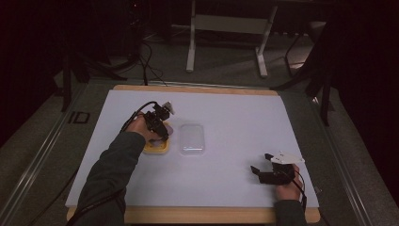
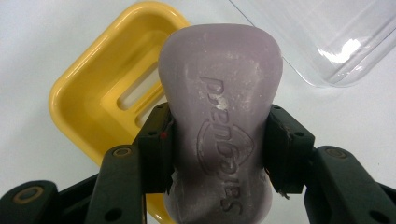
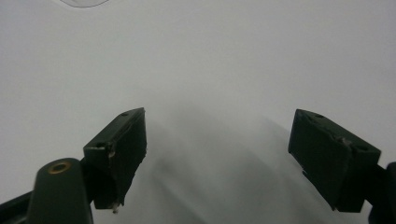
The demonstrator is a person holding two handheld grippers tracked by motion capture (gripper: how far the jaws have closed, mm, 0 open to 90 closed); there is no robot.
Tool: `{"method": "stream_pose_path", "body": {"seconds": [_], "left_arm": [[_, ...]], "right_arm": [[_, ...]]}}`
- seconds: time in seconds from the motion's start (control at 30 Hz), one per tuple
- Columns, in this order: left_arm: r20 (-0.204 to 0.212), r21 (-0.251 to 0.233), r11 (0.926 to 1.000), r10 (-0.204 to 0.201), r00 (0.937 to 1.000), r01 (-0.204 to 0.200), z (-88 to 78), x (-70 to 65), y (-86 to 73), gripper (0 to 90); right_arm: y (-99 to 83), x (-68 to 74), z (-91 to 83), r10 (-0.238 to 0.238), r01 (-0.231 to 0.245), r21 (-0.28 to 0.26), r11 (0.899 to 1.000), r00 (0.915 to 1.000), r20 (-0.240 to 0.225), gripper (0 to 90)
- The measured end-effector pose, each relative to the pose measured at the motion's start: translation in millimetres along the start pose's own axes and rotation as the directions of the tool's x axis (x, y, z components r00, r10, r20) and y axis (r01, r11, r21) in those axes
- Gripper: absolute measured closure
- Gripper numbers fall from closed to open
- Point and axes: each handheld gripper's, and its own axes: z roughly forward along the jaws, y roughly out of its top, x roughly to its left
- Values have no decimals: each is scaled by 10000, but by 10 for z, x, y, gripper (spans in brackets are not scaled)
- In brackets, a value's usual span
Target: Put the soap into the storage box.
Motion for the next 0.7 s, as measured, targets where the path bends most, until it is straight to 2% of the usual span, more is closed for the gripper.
{"method": "stream_pose_path", "body": {"seconds": [0.7], "left_arm": [[5, 25, 9976, -693, 9976, 693, 26, 121, -49, 498]], "right_arm": [[0, 0, 0, -5, 5, -1, 10000, 10000, 9, 191]]}}
